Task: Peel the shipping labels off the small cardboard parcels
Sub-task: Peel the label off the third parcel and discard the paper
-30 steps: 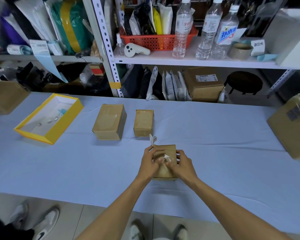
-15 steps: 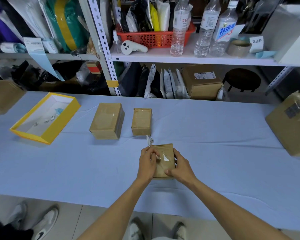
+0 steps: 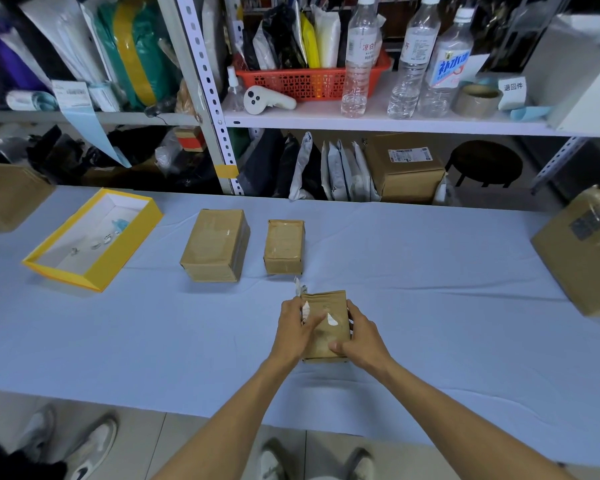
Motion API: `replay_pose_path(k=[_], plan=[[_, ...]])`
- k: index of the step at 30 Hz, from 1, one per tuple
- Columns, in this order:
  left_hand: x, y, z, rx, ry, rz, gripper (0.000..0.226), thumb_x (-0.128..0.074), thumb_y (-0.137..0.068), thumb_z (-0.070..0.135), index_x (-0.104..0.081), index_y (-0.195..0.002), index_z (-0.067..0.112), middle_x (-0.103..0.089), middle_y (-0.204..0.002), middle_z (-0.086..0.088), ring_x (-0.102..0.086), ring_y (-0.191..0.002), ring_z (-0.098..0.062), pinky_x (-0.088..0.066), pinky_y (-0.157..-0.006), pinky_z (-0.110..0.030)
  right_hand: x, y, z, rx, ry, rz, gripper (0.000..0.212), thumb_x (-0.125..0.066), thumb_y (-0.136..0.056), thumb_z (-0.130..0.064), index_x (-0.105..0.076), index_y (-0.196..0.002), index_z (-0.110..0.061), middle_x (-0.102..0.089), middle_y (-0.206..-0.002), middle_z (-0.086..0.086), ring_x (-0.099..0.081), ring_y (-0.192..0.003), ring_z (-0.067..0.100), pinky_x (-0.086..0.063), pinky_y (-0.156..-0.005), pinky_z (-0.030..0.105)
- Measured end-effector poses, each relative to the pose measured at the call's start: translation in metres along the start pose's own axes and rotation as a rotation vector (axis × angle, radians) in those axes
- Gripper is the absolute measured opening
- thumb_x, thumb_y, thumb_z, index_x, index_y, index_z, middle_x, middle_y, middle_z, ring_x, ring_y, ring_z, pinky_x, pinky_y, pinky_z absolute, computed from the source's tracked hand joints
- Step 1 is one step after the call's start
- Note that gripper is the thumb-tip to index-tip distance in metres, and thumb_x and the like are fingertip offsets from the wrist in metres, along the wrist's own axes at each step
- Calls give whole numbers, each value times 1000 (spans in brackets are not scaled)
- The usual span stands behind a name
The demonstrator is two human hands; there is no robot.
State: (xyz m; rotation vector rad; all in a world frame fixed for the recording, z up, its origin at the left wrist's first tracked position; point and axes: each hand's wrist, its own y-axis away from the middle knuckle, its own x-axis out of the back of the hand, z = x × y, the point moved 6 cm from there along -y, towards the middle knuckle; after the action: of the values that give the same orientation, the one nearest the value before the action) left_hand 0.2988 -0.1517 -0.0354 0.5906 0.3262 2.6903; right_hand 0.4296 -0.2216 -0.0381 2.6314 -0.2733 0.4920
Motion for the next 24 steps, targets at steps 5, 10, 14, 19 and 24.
replay_pose_path(k=[5,10,14,19,24], plan=[[-7,0,6,20,-242,54,62,-81,-69,38,-43,-106,8,-37,-103,0,-48,-84,-16,-39,-73,-25,-1,0,2,17,-32,10,69,-69,-63,1,-47,-119,-33,-68,-105,-5,-68,-91,20,-59,-74,46],[-8,3,7,-8,-320,144,70,-83,-65,42,-41,-109,7,-37,-103,0,-52,-90,-22,-43,-78,-30,-3,1,6,42,-26,5,75,-72,-65,1,-43,-123,-37,-67,-104,-9,-68,-90,16,-60,-74,43],[-8,2,9,-25,-339,144,69,-82,-67,41,-42,-111,6,-37,-104,-1,-49,-89,-20,-43,-79,-30,-4,0,7,54,-9,4,82,-72,-61,-9,-42,-135,-25,-68,-107,-8,-68,-91,13,-60,-73,43],[-8,-1,8,-19,-351,143,67,-80,-67,41,-43,-111,7,-37,-102,-1,-50,-91,-22,-41,-79,-29,-6,-2,8,78,10,3,88,-69,-58,-13,-39,-140,-23,-69,-104,-7,-68,-90,14,-60,-73,41],[-10,-2,10,-33,-379,116,63,-77,-71,37,-42,-114,5,-36,-104,-3,-52,-94,-24,-43,-80,-30,-5,-3,8,86,15,5,71,-69,-60,-9,-47,-125,-27,-70,-96,-5,-68,-86,16,-59,-71,45]])
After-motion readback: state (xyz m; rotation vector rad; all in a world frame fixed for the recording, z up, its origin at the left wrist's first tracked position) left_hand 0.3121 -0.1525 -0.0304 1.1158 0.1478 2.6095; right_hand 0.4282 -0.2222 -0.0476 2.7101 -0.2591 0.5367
